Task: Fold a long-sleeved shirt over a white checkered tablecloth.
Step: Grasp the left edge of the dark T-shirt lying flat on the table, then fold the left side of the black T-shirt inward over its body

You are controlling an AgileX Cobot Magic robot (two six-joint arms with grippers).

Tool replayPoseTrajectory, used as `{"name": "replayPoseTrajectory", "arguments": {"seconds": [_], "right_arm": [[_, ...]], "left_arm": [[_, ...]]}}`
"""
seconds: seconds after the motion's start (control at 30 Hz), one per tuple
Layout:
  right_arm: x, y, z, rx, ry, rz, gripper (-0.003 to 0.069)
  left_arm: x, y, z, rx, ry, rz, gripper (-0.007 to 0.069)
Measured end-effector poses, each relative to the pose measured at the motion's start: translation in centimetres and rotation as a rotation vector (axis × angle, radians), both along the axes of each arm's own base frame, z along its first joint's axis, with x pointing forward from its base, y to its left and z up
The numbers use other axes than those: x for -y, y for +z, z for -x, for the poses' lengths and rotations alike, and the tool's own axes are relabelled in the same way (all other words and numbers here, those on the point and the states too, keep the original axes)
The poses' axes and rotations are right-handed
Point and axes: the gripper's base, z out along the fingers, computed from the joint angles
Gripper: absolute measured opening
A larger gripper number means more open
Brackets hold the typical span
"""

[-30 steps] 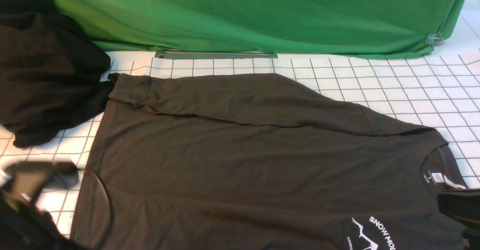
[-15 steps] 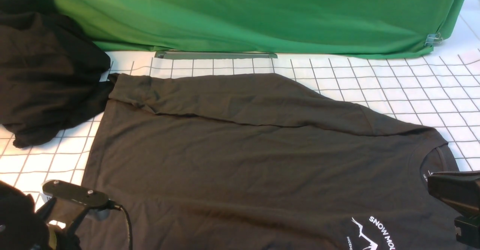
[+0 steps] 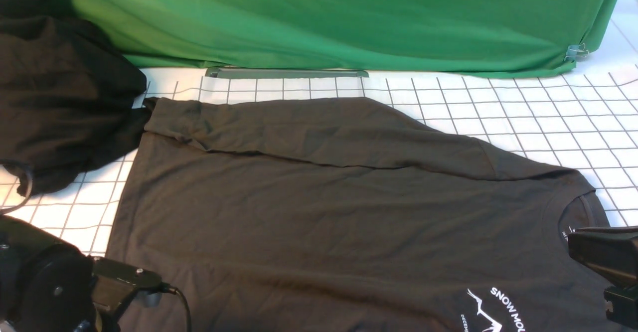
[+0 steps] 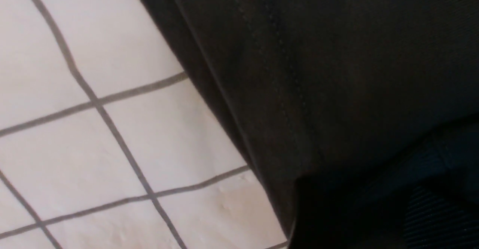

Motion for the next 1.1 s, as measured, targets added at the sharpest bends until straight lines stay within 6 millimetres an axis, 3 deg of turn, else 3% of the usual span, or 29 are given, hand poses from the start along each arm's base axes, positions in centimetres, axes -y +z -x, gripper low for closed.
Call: {"name": "replayPoseTrajectory", "arguments": {"seconds": [0.17,0.23,0.37,0.57,0.63,0.67,0.7,0.73,0.8,0.9,1.0,1.1], "right_arm": [[0.0,0.0,0.0,0.001,0.000,0.000,0.0024],[0.0,0.0,0.0,0.001,0.000,0.000,0.0027],[0.0,0.0,0.0,0.002,0.000,0.000,0.0032],[0.0,0.1,0.0,0.007,-0.002,-0.002,0.0036],[0.0,0.1,-0.1,0.016,-0.005,-0.005,0.0039],[0.0,0.1,-0.1,0.016,-0.005,-0.005,0.0040],[0.0,0.2,-0.1,0.020,-0.006,-0.007,0.0041],[0.0,0.2,-0.1,0.020,-0.006,-0.007,0.0041],[0.0,0.2,-0.1,0.024,-0.007,-0.008,0.0043],[0.0,0.2,-0.1,0.024,-0.007,-0.008,0.0049],[0.0,0.1,-0.1,0.017,-0.006,-0.008,0.0050],[-0.1,0.0,0.0,0.001,0.005,-0.003,0.0050]], "left_arm": [[0.0,0.4,0.1,-0.058,0.000,-0.023,0.0074],[0.0,0.8,0.1,-0.071,-0.019,-0.030,0.0024],[0.2,2.3,-0.6,-0.035,-0.050,-0.024,0.0013],[1.0,6.9,-2.7,0.111,-0.049,0.029,0.0013],[1.7,10.0,-4.2,0.197,-0.043,0.063,0.0013],[1.7,10.3,-4.3,0.206,-0.043,0.066,0.0013],[2.0,12.5,-5.5,0.264,-0.033,0.091,0.0013],[2.0,12.7,-5.6,0.269,-0.030,0.094,0.0013],[1.9,15.1,-7.4,0.311,0.016,0.127,0.0013],[1.1,16.1,-9.6,0.315,0.049,0.127,0.0014],[-0.8,15.6,-12.9,0.311,0.124,0.109,0.0014],[-1.9,15.2,-14.6,0.309,0.174,0.112,0.0014]]}}
